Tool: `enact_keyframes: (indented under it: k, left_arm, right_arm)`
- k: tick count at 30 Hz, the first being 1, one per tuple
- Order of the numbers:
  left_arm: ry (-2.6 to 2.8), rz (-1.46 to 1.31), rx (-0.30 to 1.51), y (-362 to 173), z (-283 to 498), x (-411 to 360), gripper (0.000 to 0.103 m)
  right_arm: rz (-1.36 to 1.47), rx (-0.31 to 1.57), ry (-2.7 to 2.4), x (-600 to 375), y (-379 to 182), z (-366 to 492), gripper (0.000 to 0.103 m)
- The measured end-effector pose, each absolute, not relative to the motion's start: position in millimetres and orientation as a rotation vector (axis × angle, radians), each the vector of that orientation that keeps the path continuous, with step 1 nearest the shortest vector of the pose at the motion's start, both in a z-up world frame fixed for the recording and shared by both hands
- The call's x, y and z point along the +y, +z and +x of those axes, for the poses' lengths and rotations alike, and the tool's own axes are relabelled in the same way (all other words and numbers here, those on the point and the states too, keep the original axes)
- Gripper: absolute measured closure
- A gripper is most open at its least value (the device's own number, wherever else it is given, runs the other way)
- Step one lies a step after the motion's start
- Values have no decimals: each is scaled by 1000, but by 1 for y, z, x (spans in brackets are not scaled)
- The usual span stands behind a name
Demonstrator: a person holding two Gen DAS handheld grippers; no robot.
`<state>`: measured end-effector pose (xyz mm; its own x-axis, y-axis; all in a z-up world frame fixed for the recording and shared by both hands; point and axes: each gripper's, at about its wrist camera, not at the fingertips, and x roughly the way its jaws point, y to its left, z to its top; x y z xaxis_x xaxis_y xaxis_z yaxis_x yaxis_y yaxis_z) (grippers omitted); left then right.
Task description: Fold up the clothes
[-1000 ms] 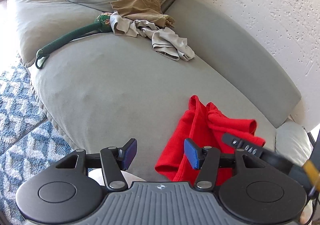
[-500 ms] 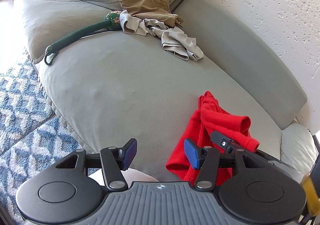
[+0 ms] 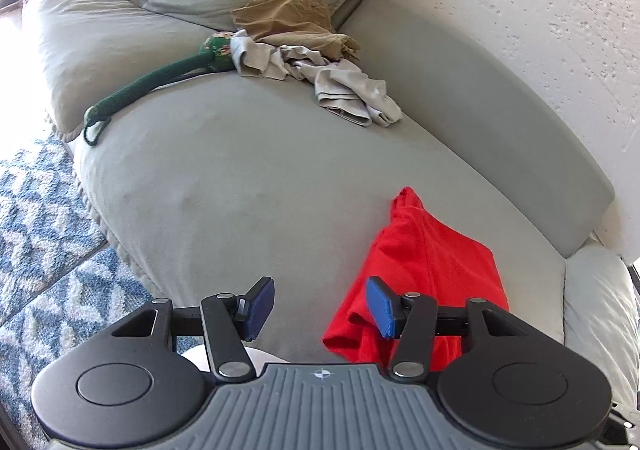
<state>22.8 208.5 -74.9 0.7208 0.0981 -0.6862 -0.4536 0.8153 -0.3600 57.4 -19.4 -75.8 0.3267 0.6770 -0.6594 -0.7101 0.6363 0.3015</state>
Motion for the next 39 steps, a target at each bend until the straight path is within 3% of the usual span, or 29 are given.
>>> enact_keyframes:
  k: [4, 6, 7, 13, 18, 22, 26, 34, 37, 39]
  left_arm:
    - [207, -461, 705, -72, 39, 178, 66]
    - [133, -386, 722, -74, 52, 158, 74]
    - [94, -341, 748, -78, 59, 147, 80]
    - [143, -100, 882, -116, 80, 118, 76]
    - [129, -196, 937, -116, 66, 141, 75]
    - [104, -224, 952, -102, 56, 147, 77]
    - [72, -256, 852, -75, 74, 148, 72]
    - [37, -234, 828, -75, 151, 143, 73]
    - [42, -161, 842, -94, 178, 143, 83]
    - [66, -121, 868, -112, 191, 146, 83]
  right_arm:
    - [109, 828, 710, -78, -79, 70, 52]
    - [159, 858, 597, -93, -89, 85, 82]
    - [187, 878, 561, -98, -95, 92, 83]
    - [40, 848, 579, -72, -125, 110, 82]
    - [-167, 889, 604, -67, -148, 91, 85]
    - [-77, 973, 584, -95, -130, 96, 71]
    - [-44, 874, 579, -108, -104, 109, 62]
    - [123, 854, 578, -91, -104, 178, 62]
    - [124, 869, 594, -75, -115, 196, 62]
    - [76, 872, 616, -60, -123, 202, 62]
